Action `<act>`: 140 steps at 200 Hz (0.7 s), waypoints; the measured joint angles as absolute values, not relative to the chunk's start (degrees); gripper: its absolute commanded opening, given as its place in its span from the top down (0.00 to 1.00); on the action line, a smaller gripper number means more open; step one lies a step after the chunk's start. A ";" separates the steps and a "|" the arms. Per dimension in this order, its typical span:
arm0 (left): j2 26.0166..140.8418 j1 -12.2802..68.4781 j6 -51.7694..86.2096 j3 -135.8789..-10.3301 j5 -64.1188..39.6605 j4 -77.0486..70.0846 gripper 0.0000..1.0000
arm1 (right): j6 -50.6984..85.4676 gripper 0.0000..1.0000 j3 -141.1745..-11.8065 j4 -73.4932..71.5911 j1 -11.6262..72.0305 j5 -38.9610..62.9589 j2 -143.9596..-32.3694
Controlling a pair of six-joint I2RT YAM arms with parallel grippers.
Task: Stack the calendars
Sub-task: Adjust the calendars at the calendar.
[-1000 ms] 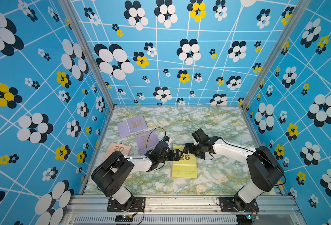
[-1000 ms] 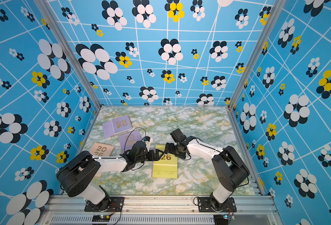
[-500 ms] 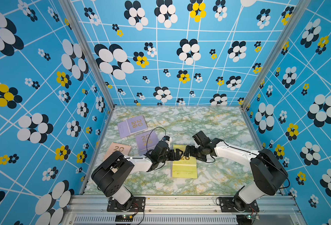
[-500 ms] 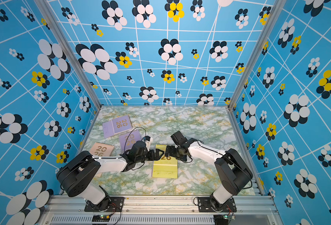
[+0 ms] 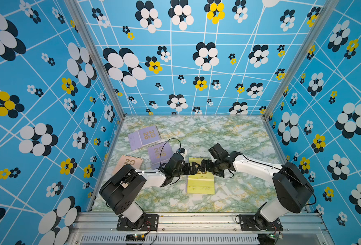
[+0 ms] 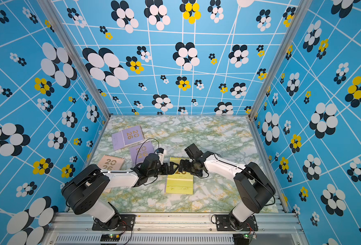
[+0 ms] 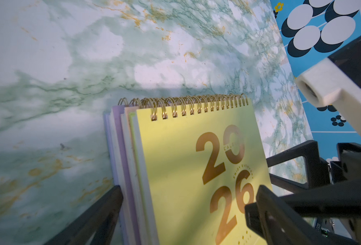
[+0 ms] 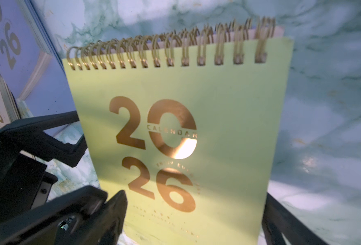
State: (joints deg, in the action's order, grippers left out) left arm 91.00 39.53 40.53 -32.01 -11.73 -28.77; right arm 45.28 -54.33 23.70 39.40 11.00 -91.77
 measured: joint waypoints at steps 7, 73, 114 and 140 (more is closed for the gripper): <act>91.09 39.35 40.84 -32.01 -11.60 -28.84 0.01 | 45.45 0.03 -54.33 23.70 39.55 11.03 -91.74; 91.74 37.10 44.60 -32.01 -12.01 -32.99 0.00 | 45.71 0.04 -53.80 23.62 40.12 11.03 -90.54; 93.62 36.86 45.89 -32.53 -12.80 -35.29 0.01 | 45.71 0.04 -53.19 23.66 40.14 11.03 -89.71; 94.54 36.53 46.98 -32.53 -12.91 -36.71 0.00 | 45.69 0.03 -53.19 23.68 40.32 10.96 -89.58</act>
State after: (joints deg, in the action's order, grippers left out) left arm 94.54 36.53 46.98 -32.53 -12.91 -36.71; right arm 45.69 -53.19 23.68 40.32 10.96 -89.58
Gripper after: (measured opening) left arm 0.995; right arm 0.966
